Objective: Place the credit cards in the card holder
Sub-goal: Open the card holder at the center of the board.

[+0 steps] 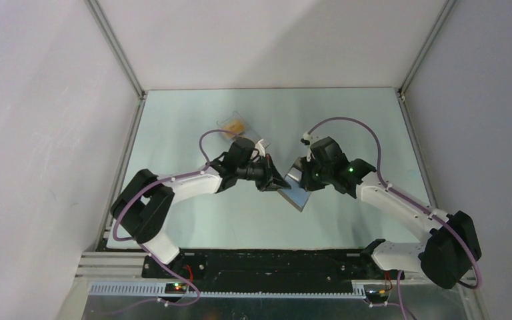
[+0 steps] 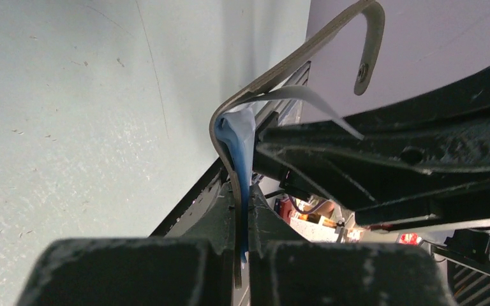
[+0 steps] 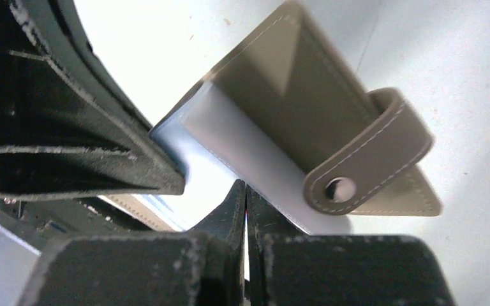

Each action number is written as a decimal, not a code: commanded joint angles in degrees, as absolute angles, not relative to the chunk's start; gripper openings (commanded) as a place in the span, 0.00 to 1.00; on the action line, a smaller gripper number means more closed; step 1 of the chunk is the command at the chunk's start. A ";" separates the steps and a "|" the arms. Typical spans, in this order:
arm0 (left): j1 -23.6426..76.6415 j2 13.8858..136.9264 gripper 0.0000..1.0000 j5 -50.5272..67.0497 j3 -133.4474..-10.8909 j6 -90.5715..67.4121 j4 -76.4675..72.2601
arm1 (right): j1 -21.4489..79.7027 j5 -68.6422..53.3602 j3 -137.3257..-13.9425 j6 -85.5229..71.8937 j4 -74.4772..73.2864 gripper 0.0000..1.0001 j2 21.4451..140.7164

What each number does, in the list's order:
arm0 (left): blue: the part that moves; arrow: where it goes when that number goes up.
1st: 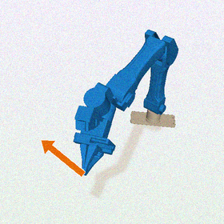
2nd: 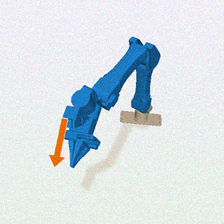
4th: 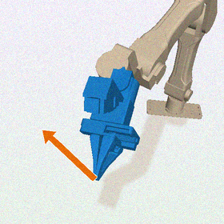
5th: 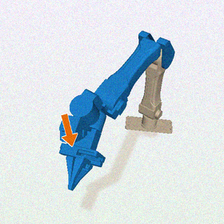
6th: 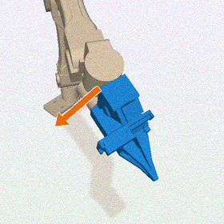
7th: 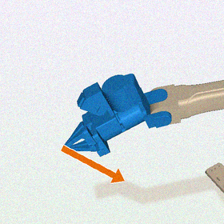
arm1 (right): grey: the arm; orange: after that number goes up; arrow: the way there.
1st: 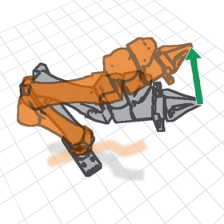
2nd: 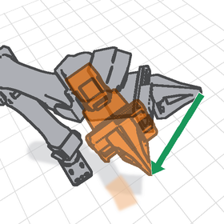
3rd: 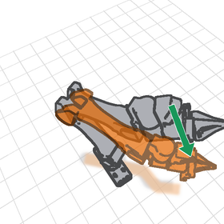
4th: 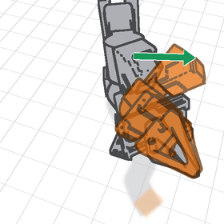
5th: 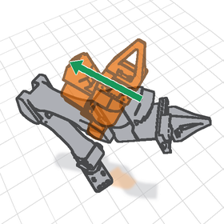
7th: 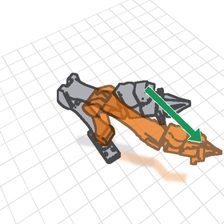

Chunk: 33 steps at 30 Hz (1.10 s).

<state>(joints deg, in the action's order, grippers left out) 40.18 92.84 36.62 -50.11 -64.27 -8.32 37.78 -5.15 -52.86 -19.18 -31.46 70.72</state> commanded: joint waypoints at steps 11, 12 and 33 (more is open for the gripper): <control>42.52 90.07 0.00 41.53 -57.03 -58.82 -7.21 | 30.64 -5.91 -55.58 -15.04 -27.86 0.00 76.43; 42.66 89.99 0.00 42.18 -57.30 -58.28 -7.16 | 30.09 -7.67 -55.56 -15.12 -27.55 0.00 76.35; 45.26 85.10 0.00 41.29 -60.32 -53.08 -7.29 | 21.19 -37.94 -53.07 -22.04 -23.41 0.00 76.20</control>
